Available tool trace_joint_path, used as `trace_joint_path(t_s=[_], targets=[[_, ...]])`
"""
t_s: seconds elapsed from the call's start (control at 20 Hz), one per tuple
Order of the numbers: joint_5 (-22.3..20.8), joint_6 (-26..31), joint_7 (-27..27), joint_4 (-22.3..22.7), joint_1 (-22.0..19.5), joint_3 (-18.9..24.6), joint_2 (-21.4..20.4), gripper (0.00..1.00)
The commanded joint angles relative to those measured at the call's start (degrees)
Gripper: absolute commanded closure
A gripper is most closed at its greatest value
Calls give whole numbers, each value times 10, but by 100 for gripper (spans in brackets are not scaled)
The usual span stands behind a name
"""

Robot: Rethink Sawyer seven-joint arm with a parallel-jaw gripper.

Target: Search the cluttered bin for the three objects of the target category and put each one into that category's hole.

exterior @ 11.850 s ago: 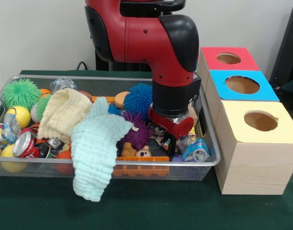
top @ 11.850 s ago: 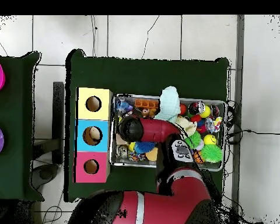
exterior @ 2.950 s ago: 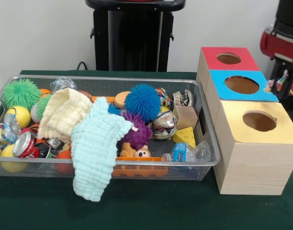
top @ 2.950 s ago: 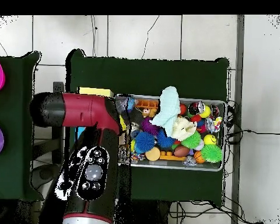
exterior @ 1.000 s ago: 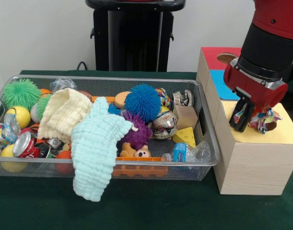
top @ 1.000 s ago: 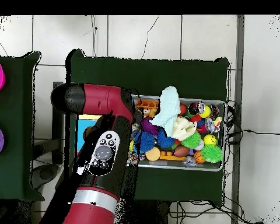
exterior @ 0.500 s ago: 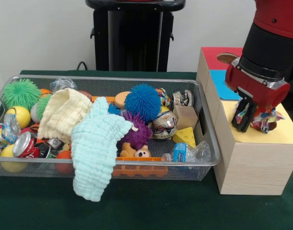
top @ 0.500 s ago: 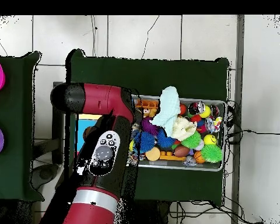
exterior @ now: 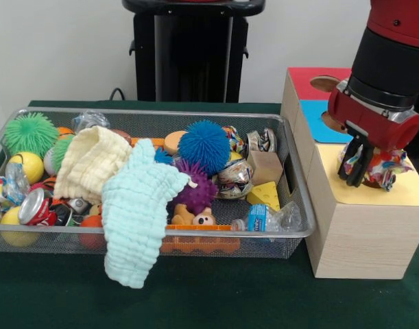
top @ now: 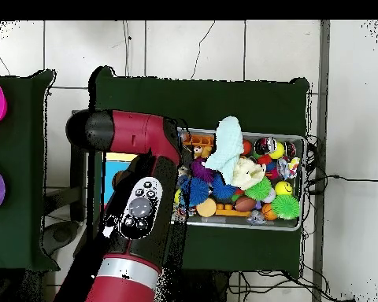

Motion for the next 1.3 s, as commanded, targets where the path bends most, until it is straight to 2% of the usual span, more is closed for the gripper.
trace_joint_path(t_s=[0.05, 0.15, 0.4, 1.3], targets=[[11, 38, 56, 34, -12, 55, -13, 100], [7, 40, 38, 43, -21, 60, -17, 100], [9, 42, 41, 57, -17, 61, -29, 100], [-14, 26, 10, 62, -24, 67, -10, 100]])
